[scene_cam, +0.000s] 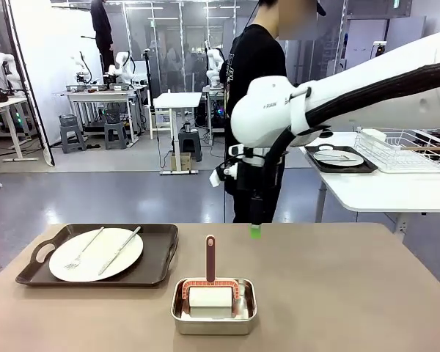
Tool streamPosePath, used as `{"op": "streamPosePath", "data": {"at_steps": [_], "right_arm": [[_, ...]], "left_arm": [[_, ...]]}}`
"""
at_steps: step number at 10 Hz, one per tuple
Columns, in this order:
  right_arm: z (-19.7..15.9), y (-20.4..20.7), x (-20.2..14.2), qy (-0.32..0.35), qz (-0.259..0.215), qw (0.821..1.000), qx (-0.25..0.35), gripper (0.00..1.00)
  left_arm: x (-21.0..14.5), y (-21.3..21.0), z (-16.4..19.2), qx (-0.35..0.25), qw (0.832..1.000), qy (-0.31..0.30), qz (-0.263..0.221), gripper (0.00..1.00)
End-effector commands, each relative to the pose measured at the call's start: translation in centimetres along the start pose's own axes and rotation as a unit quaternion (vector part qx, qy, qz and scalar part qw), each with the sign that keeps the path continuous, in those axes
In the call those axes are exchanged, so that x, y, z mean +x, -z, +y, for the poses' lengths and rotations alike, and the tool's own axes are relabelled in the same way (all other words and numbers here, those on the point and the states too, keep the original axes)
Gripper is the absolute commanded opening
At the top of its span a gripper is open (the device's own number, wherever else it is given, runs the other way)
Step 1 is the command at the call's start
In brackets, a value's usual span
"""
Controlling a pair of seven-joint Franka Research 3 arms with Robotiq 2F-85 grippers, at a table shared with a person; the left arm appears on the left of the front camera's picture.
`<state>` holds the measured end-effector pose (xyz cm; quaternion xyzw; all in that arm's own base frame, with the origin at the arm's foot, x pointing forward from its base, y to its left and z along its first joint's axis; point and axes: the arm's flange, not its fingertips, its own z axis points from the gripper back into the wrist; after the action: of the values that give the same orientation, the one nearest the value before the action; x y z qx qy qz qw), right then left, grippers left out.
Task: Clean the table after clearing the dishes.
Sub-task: When the left (or right) Handle tray is removed, use the left hand (or right hand) to clean the left (or right) side of the table with the Lint Roller.
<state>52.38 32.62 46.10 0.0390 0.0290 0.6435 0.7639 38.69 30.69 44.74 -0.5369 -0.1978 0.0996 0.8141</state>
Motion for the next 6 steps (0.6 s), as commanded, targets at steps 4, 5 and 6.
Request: {"op": "streamPosePath", "data": {"at_steps": [4, 5, 6], "right_arm": [[2.4, 2.5, 4.3, -0.059, 0.012, 0.998, 0.0, 1.0], [2.4, 2.5, 4.5, -0.07, 0.007, 0.998, 0.008, 1.0], [2.6, 2.5, 4.8, -0.081, 0.004, 0.997, 0.014, 1.0]], "left_arm": [[-0.1, -0.3, 0.0, -0.002, 1.0, 0.006, -0.002, 1.0], [-0.1, -0.3, 0.0, -0.002, 1.0, 0.006, -0.002, 1.0], [-0.1, -0.3, 0.0, -0.002, 1.0, 0.006, -0.002, 1.0]]}}
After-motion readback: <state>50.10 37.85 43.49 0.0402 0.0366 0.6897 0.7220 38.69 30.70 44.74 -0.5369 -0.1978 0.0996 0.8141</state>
